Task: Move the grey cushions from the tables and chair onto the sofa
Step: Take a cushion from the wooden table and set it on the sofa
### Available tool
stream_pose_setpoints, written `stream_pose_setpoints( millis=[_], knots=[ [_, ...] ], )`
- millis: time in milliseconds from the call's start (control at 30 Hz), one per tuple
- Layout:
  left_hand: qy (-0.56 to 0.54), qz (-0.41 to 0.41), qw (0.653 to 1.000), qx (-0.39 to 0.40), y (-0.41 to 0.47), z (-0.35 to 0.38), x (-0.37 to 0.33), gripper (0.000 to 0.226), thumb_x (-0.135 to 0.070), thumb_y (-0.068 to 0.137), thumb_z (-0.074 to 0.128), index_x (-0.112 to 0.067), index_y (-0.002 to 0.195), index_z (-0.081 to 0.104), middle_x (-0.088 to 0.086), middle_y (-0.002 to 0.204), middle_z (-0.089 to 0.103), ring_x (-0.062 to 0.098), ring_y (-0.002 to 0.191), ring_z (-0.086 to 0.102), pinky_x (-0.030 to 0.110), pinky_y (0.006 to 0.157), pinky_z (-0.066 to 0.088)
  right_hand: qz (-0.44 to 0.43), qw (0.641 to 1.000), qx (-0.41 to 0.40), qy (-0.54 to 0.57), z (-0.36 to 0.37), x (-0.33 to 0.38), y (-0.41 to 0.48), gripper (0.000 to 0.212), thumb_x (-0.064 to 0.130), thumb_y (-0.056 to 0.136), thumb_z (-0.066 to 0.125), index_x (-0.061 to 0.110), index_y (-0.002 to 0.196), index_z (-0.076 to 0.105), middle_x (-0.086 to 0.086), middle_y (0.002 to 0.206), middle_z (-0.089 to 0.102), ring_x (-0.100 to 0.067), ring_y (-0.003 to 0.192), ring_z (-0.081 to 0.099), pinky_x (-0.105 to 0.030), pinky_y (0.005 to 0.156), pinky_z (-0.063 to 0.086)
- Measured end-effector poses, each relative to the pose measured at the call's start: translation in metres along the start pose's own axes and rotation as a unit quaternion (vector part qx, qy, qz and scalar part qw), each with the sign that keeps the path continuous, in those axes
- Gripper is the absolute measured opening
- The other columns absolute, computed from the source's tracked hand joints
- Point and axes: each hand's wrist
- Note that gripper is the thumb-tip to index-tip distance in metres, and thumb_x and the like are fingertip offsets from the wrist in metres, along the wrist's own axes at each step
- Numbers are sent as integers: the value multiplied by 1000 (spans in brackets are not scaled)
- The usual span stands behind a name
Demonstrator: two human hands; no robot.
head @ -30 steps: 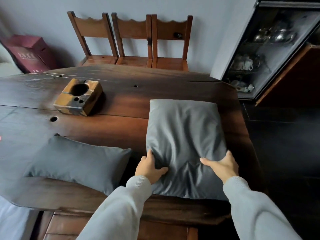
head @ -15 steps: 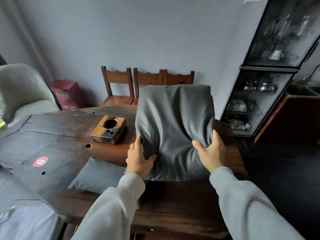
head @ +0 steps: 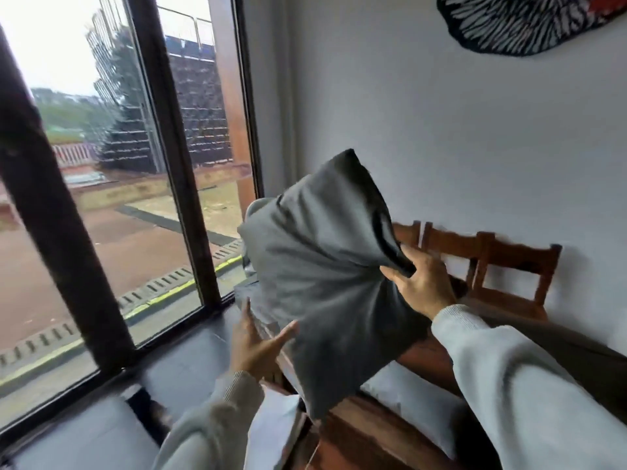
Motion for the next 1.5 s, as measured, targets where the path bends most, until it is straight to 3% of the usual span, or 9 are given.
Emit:
stream_pose_setpoints(
  millis=[133,300,400,500,767,1000,1300,1400,1500],
  knots=[
    [102,17,987,-121,-13,-186,20,120,-48,64,93,-10,159,29,22,151,47,36,142,41,43,118,33,-99,992,80,13,55,124,2,33,13,84,85,6,116,77,-12,104,77,-34,102,69,-40,96,51],
    [199,-15,954,-224,-55,-397,41,130,-64,60,89,-10,160,26,23,157,37,38,146,33,46,121,27,-245,954,171,18,116,281,-14,43,16,83,86,18,125,76,1,105,70,-28,108,65,-10,97,39],
    [163,-59,953,-247,-93,-492,55,125,-67,55,89,-9,153,36,19,151,48,33,139,45,43,117,35,-340,916,208,46,152,366,-26,44,17,85,85,20,128,74,2,101,71,-23,99,65,-29,99,47],
    [76,-72,956,-274,-138,-567,67,94,-47,62,95,-15,135,47,4,124,66,21,120,59,22,94,49,-404,885,211,92,194,436,-35,47,21,85,86,17,130,72,14,95,62,-11,92,60,-13,90,41],
    [2,-101,907,-409,-208,-717,80,79,-88,36,79,-37,96,73,-20,79,77,-1,75,72,16,65,50,-475,829,226,188,334,562,-65,54,19,79,91,14,129,72,-11,100,70,-31,94,66,-46,95,52],
    [-95,-25,858,-504,-173,-814,105,75,-40,42,102,-16,109,76,7,103,80,29,97,77,49,90,61,-441,836,246,213,485,643,-56,73,31,66,96,30,133,68,17,109,60,-6,99,57,-14,88,35],
    [-122,33,813,-569,-113,-947,127,79,-39,49,101,-19,120,74,2,114,78,21,107,74,41,95,58,-223,900,253,276,651,733,1,133,75,51,87,48,159,13,-17,163,24,-36,149,23,-47,118,23],
    [-140,46,799,-583,-105,-986,157,81,-36,54,100,-15,126,72,4,119,77,21,111,73,40,95,58,-99,818,390,410,706,765,8,146,50,56,99,29,164,4,1,152,48,-21,136,50,-37,111,38],
    [-140,48,803,-578,-89,-1025,192,78,-29,61,98,-13,132,68,8,126,73,26,116,70,44,98,57,-34,723,494,481,762,804,5,105,28,48,102,8,139,55,-6,120,76,-25,109,75,-39,84,63]
  ],
)
Point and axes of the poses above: each hand's wrist, its own y-axis towards the middle knuckle, its own z-axis out of the palm, x = y × z
